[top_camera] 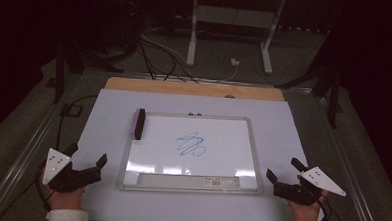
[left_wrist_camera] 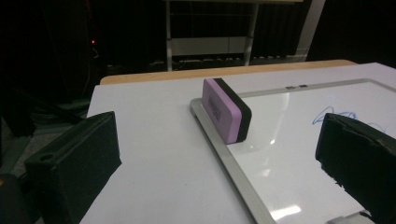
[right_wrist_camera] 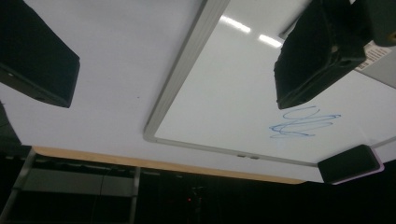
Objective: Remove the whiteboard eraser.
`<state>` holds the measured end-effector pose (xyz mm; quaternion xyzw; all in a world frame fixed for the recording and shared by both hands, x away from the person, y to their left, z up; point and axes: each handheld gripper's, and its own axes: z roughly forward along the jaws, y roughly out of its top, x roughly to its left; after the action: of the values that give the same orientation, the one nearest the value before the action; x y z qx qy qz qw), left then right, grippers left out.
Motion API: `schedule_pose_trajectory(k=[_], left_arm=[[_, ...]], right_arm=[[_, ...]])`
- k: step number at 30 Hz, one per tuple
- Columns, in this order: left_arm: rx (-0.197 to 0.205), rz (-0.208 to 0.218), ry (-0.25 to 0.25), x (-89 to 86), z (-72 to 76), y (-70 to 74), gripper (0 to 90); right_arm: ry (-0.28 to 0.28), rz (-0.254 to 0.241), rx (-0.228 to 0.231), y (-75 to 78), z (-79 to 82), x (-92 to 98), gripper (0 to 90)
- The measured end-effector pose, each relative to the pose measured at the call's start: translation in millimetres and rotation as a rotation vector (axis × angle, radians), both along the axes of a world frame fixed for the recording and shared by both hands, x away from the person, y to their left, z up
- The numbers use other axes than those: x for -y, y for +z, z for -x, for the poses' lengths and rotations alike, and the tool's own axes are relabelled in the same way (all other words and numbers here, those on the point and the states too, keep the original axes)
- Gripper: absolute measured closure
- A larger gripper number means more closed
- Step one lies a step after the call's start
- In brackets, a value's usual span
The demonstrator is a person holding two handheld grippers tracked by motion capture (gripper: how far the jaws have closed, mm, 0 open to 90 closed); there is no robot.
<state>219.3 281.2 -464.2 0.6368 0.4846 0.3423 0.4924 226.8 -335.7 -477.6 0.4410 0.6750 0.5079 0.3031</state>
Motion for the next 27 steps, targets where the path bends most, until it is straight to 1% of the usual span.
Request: schedule_pose_trajectory(k=[1, 2, 3, 6, 15, 18, 22, 24, 27], left_arm=[[0.002, 0.007, 0.000, -0.1, -0.4, 1.9, 0.7], [0.003, 0.015, 0.000, -0.3, -1.0, 3.8, 0.7], [0.002, 0.022, 0.003, -0.5, -1.5, 5.6, 0.7], [0.001, 0.027, 0.008, -0.7, -3.6, 8.5, 0.7], [-0.001, 0.015, 0.017, -1.4, -10.7, 13.0, 0.7], [-0.012, 0.019, 0.013, -1.9, -14.1, 13.1, 0.7], [-0.037, 0.008, 0.002, -0.8, -21.0, 12.7, 0.8], [-0.042, 0.002, 0.002, 0.7, -24.3, 12.6, 0.8], [-0.045, 0.004, 0.000, 3.2, -29.1, 12.1, 0.8]], right_arm=[[0.000, 0.000, 0.000, 0.0, 0.0, 0.0, 0.7], [0.005, -0.003, 0.013, -0.3, 0.5, -0.2, 0.7], [0.010, -0.008, 0.017, -0.5, 0.7, -0.3, 0.8], [0.018, -0.021, 0.019, -1.0, 0.5, -0.2, 0.8], [0.028, -0.009, 0.013, -2.0, 0.0, -2.3, 0.8], [0.028, -0.001, 0.011, -2.3, 0.0, -2.2, 0.8], [0.025, -0.007, 0.013, -2.1, 0.2, -1.3, 0.8], [0.023, -0.011, 0.010, -2.1, 0.1, -1.0, 0.8], [0.022, -0.009, 0.010, -2.1, 0.0, -0.7, 0.8]])
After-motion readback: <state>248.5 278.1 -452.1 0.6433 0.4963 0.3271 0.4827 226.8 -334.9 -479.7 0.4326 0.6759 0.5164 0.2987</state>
